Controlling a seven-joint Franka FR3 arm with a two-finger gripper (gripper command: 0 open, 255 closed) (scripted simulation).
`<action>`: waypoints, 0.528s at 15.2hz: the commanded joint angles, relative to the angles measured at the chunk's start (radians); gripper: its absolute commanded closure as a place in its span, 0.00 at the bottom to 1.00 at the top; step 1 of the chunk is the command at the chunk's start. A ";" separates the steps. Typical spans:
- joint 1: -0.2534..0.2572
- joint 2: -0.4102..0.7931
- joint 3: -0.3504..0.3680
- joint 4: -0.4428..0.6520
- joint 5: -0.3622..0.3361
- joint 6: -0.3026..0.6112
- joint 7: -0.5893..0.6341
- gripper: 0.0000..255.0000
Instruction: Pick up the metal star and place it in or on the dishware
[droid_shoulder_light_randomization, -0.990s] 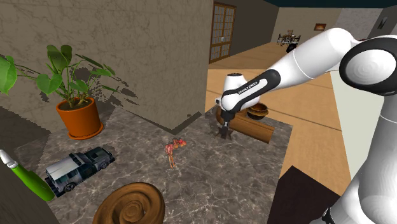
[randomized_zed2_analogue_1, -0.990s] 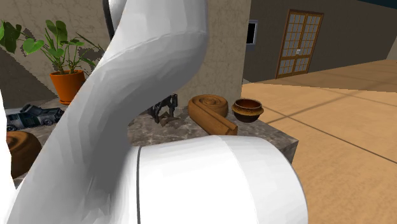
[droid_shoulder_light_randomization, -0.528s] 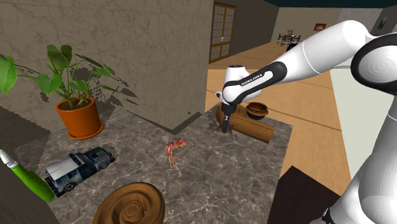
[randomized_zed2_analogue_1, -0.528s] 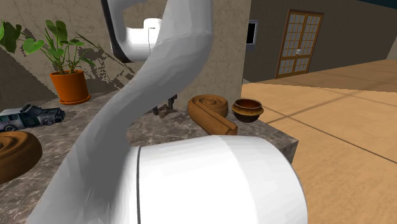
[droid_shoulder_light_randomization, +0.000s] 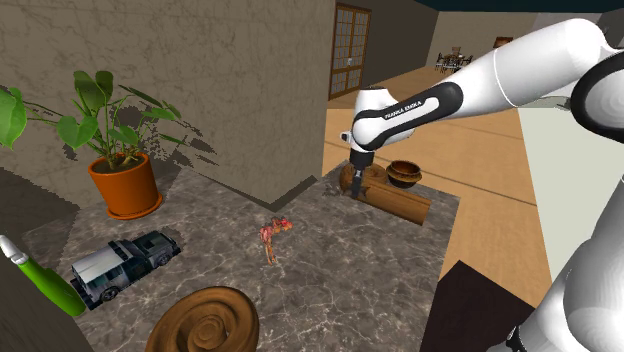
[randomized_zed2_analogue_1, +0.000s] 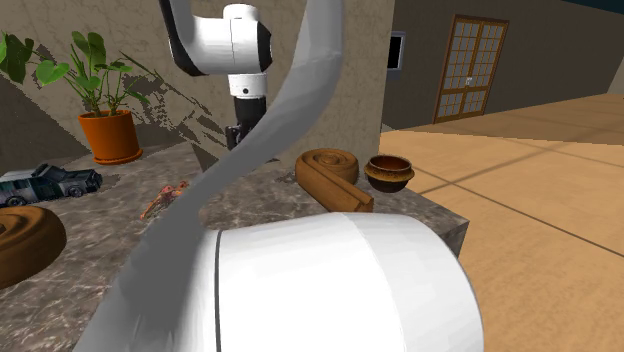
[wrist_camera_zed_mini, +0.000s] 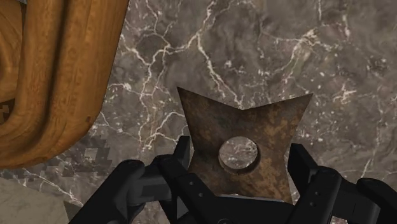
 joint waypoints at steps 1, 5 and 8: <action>0.001 -0.011 0.000 0.002 -0.002 -0.013 0.002 1.00; -0.052 0.023 -0.039 0.048 0.009 -0.026 -0.095 1.00; -0.093 0.057 -0.065 0.094 0.020 -0.040 -0.166 1.00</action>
